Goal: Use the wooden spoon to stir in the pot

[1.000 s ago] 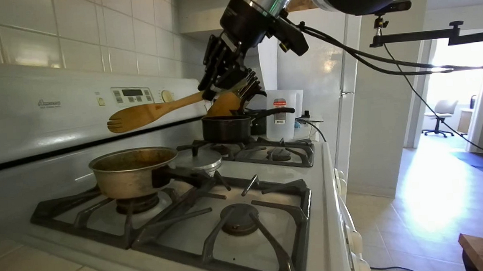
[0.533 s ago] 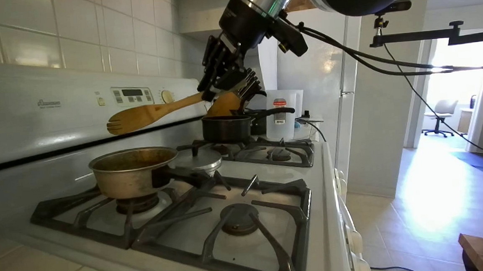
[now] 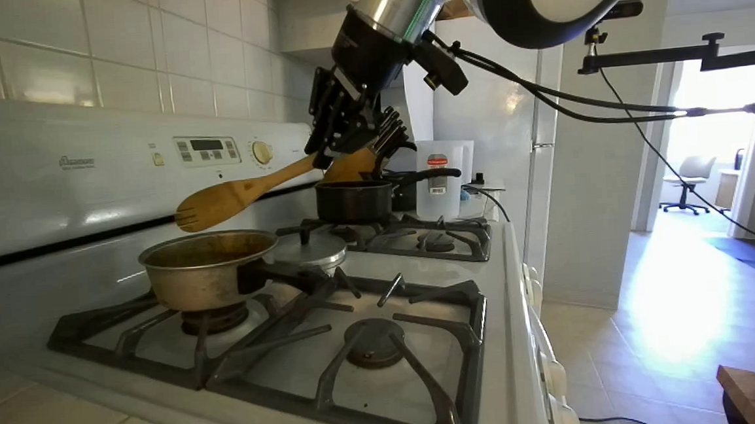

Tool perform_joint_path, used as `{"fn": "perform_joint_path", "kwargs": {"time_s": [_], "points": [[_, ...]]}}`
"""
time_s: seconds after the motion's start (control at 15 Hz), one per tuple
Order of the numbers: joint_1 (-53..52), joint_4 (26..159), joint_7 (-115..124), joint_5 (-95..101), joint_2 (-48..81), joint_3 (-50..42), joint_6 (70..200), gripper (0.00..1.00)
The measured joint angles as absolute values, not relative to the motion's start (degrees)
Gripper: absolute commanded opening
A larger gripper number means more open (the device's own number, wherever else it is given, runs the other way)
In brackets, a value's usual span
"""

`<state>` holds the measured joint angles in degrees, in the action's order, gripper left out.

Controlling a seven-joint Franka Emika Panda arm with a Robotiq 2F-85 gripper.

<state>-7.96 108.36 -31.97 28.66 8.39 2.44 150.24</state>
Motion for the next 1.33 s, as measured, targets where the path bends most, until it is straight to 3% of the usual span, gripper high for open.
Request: {"fn": "perform_joint_path", "kwargs": {"time_s": [1.33], "points": [[-8.7, 103.2, -31.9, 37.2, 15.9, 2.8, 148.3, 0.07]]}}
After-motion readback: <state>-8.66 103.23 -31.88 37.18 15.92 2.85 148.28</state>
